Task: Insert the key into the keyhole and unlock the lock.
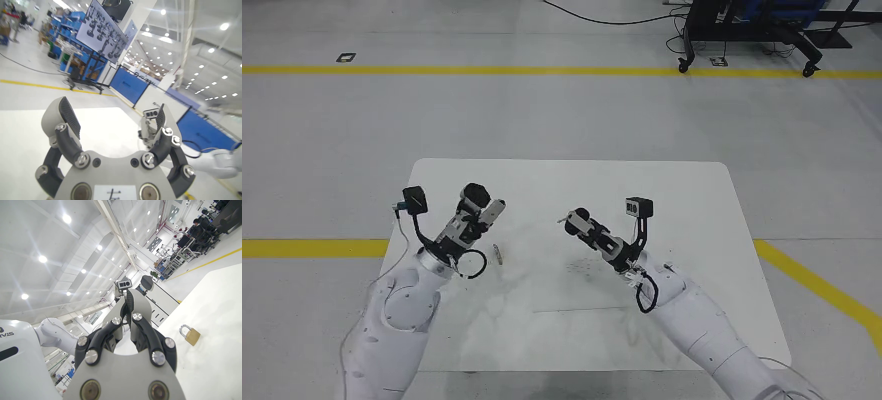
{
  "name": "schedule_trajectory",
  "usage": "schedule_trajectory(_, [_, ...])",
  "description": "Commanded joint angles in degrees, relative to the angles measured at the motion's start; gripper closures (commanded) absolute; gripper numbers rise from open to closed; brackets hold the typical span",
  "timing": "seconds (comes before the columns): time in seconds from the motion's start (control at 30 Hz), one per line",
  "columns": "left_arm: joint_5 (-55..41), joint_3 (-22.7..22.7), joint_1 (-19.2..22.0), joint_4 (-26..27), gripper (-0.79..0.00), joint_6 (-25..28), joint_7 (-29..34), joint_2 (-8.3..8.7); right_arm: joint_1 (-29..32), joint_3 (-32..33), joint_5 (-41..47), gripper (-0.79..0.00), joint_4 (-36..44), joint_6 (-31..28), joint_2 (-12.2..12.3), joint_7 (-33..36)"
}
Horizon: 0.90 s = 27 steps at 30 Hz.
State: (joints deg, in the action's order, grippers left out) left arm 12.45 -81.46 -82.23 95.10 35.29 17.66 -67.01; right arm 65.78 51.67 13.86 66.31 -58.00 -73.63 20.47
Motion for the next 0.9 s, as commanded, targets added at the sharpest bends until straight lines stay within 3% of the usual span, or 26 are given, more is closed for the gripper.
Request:
schedule_trajectory(0.0, [-21.46,-1.89,1.50,0.36,-0.785,-5.75,22.25,1.13,-0.21,-0.39,-0.23,0.000,-0.09,0.00,-0.25,0.09])
schedule_trajectory(0.1, [-30.98,-3.59,3.49,-1.03,-0.785,-9.21,37.22,2.14,-0.64,-1.29,-0.19,0.000,-0.54,0.02,-0.65,0.75])
schedule_trajectory(0.2, [-32.40,-3.02,5.05,-3.20,-0.785,-8.68,42.48,2.44,-1.27,-2.44,0.18,0.000,-1.34,0.37,-1.08,1.80])
schedule_trajectory(0.27, [-32.77,-1.51,5.92,-4.30,-0.708,-8.04,44.07,2.39,-1.69,-3.20,0.79,0.000,-1.86,0.60,-1.36,2.63])
schedule_trajectory(0.53, [-22.92,3.73,7.21,-4.50,-0.582,-3.73,39.63,2.01,-3.06,-5.10,3.97,0.000,-3.52,0.89,-2.23,5.59])
schedule_trajectory(0.63, [-21.17,4.62,7.19,-4.12,-0.486,-3.32,38.06,1.98,-3.45,-5.29,4.48,0.000,-4.25,0.84,-2.45,6.16])
schedule_trajectory(0.87, [-17.14,5.41,6.81,-3.43,-0.366,-3.21,34.10,2.09,-3.83,-5.38,5.32,0.000,-5.04,0.71,-2.80,7.25])
